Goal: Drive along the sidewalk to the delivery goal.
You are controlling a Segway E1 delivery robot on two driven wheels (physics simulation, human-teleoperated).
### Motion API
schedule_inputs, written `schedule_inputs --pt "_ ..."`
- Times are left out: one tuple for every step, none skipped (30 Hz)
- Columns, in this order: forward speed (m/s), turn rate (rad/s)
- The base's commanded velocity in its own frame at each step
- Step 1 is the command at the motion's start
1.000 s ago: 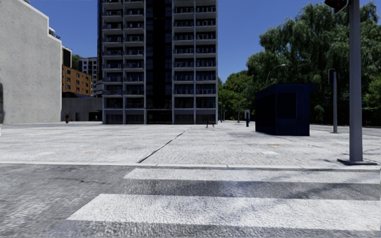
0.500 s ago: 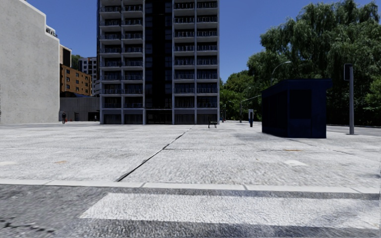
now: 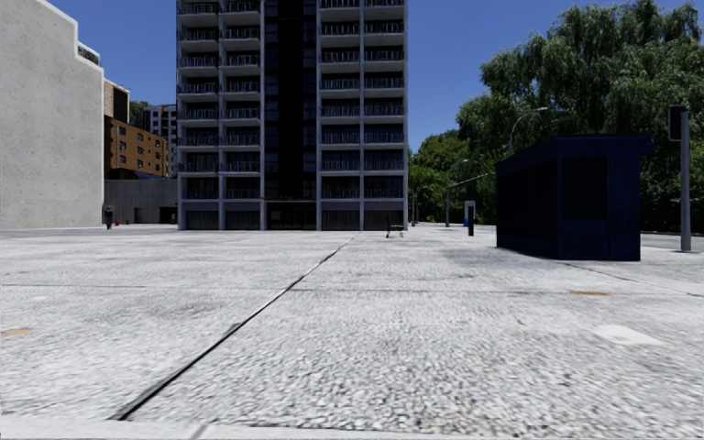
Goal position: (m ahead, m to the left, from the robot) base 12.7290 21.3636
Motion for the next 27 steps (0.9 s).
schedule_inputs --pt "2.00 0.00" --pt "2.00 0.00" --pt "2.00 0.00" --pt "2.00 0.00" --pt "2.00 0.00" --pt "2.00 0.00" --pt "2.00 0.00" --pt "1.96 0.08" --pt "1.71 0.23" --pt "1.61 0.26" --pt "1.61 0.26" --pt "1.56 0.27" --pt "1.55 0.28" --pt "1.55 0.28" --pt "1.54 0.29" --pt "1.54 0.29" --pt "1.54 0.29" --pt "1.54 0.33" --pt "1.54 0.37" --pt "1.54 0.37" --pt "1.54 0.37" --pt "1.54 0.38" --pt "1.54 0.38" --pt "1.54 0.39" --pt "1.54 0.41" --pt "1.54 0.41" --pt "1.54 0.44"
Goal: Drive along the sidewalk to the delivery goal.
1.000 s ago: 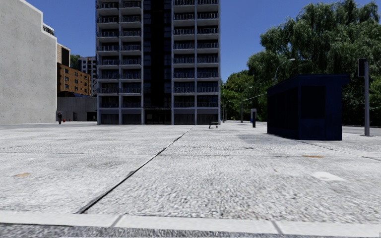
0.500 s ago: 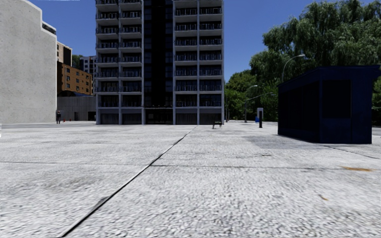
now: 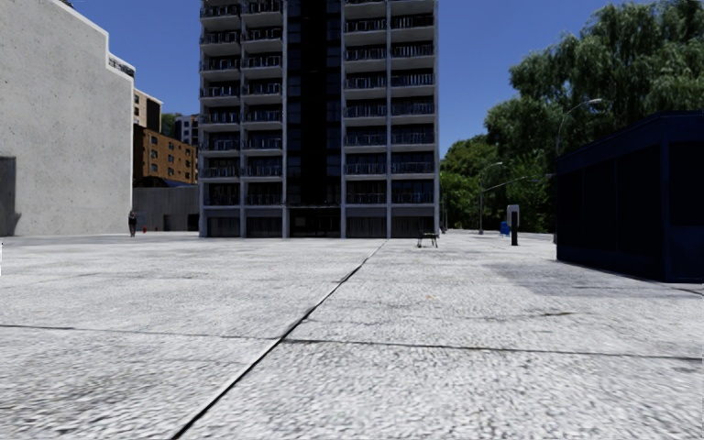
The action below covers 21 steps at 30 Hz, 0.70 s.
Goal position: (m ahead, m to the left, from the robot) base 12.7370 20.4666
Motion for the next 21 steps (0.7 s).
schedule_inputs --pt "1.54 0.46" --pt "1.54 0.47" --pt "1.53 0.48" --pt "1.53 0.48" --pt "1.53 0.48" --pt "1.53 0.48" --pt "1.53 0.48" --pt "1.53 0.48" --pt "1.53 0.48" --pt "1.53 0.48" --pt "1.53 0.48" --pt "1.53 0.48" --pt "1.53 0.48" --pt "1.53 0.48" --pt "1.53 0.48" --pt "1.53 0.48" --pt "1.53 0.48" --pt "1.53 0.49" --pt "1.53 0.50" --pt "1.53 0.50" --pt "1.53 0.51"
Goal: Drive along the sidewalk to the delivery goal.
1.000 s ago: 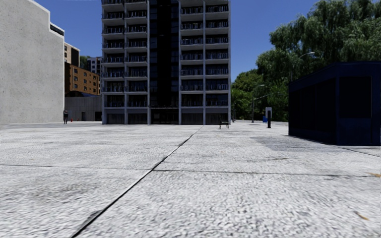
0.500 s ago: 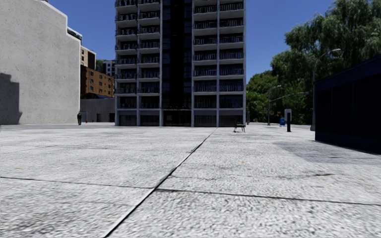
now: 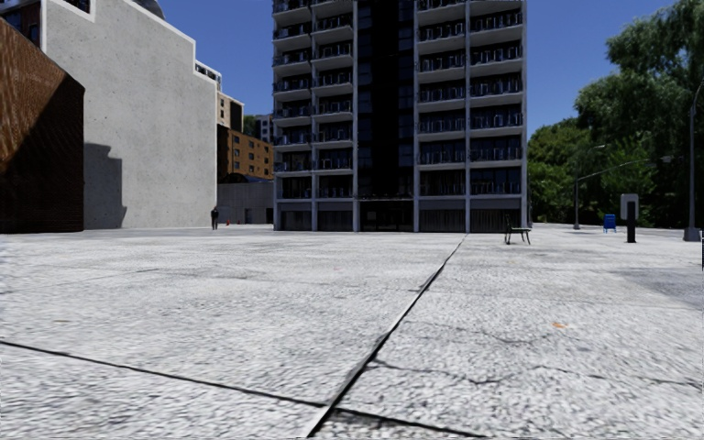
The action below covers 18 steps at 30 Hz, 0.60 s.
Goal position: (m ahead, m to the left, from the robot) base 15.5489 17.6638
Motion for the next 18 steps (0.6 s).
schedule_inputs --pt "1.56 0.52" --pt "2.00 0.52" --pt "2.00 0.52" --pt "2.00 0.52" --pt "2.00 0.52" --pt "2.00 0.52" --pt "2.00 0.52" --pt "2.00 0.52" --pt "2.00 0.52" --pt "2.00 0.54" --pt "2.00 0.54" --pt "2.00 0.54" --pt "2.00 0.55" --pt "2.00 0.55" --pt "2.00 0.55" --pt "2.00 0.55" --pt "2.00 0.55" --pt "2.00 0.56"
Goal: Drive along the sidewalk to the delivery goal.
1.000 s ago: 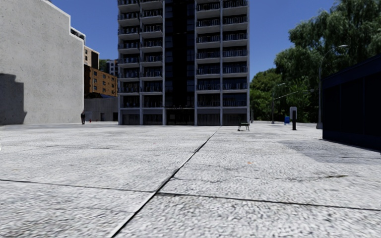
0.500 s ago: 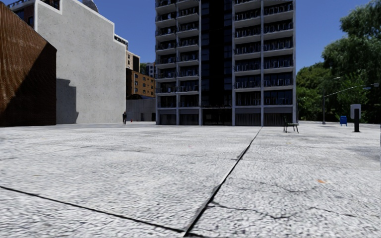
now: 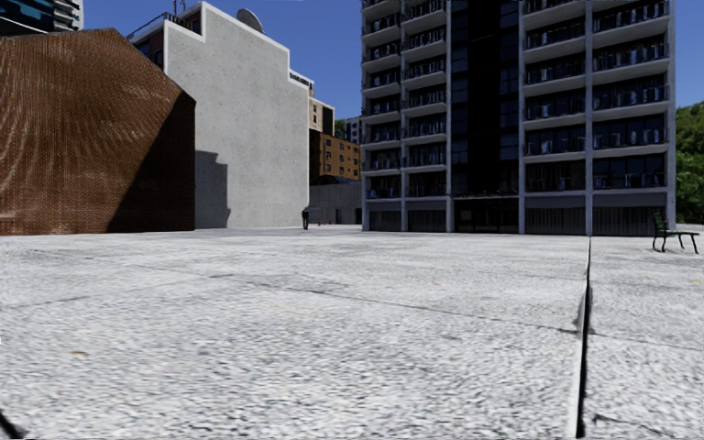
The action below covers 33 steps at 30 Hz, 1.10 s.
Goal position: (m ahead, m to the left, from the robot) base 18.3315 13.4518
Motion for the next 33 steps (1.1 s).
schedule_inputs --pt "2.00 0.56" --pt "2.00 0.57" --pt "2.00 0.57" --pt "2.00 0.57" --pt "2.00 0.57" --pt "2.00 0.57" --pt "2.00 0.57" --pt "2.00 0.57" --pt "2.00 0.57" --pt "2.00 0.57" --pt "2.00 0.57" --pt "2.00 0.57" --pt "2.00 0.57" --pt "2.00 0.57" --pt "2.00 0.58" --pt "2.00 0.58" --pt "2.00 0.59" --pt "2.00 0.59" --pt "2.00 0.59" --pt "2.00 0.59" --pt "2.00 0.59" --pt "2.00 0.59" --pt "2.00 0.59" --pt "2.00 0.59" --pt "2.00 0.59" --pt "2.00 0.60" --pt "2.00 0.60" --pt "2.00 0.61" --pt "2.00 0.61" --pt "2.00 0.61" --pt "2.00 0.61" --pt "2.00 0.61" --pt "2.00 0.61"
